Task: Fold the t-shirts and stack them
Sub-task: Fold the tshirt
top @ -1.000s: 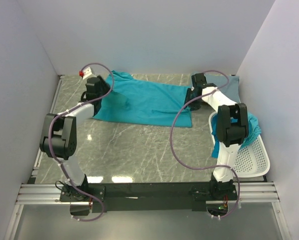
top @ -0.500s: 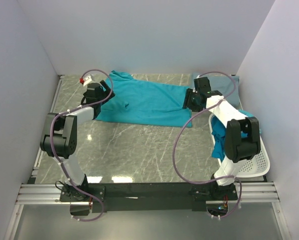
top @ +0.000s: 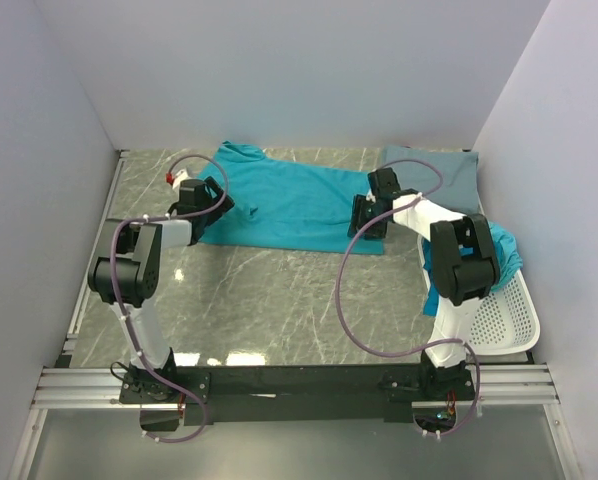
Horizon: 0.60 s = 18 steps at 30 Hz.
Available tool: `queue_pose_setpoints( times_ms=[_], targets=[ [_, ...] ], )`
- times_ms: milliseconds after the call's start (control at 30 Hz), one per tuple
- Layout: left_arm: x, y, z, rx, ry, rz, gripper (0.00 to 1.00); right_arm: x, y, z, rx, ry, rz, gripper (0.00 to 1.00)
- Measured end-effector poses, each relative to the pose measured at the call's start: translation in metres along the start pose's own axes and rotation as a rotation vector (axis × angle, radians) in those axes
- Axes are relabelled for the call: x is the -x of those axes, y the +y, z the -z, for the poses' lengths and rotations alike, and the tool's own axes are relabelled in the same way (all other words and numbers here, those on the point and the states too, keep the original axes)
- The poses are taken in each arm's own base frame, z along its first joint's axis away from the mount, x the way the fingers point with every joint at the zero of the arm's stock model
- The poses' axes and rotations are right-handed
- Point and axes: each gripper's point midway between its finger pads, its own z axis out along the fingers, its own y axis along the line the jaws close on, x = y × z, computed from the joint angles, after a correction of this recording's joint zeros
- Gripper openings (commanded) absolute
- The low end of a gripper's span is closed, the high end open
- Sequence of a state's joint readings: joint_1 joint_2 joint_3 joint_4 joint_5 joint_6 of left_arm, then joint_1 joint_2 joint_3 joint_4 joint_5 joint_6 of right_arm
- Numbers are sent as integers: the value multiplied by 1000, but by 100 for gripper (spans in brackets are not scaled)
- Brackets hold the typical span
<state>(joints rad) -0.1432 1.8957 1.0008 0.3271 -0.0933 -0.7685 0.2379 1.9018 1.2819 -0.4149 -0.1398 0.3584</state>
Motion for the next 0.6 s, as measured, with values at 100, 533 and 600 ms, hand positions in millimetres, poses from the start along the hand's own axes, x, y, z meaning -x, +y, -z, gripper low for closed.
queue_pose_setpoints(
  times_ms=[100,533,600],
  targets=[
    [1,2,1,-4,-8,18,91,-11,-4,-7,-5,28,-13,59],
    [-15,26,43,-1,-19,78,92,-41,-5,6,49,-19,-49,59],
    [-19,31,54,1,-22,87,92,-50,-4,10,53,-24,-49,59]
  ],
)
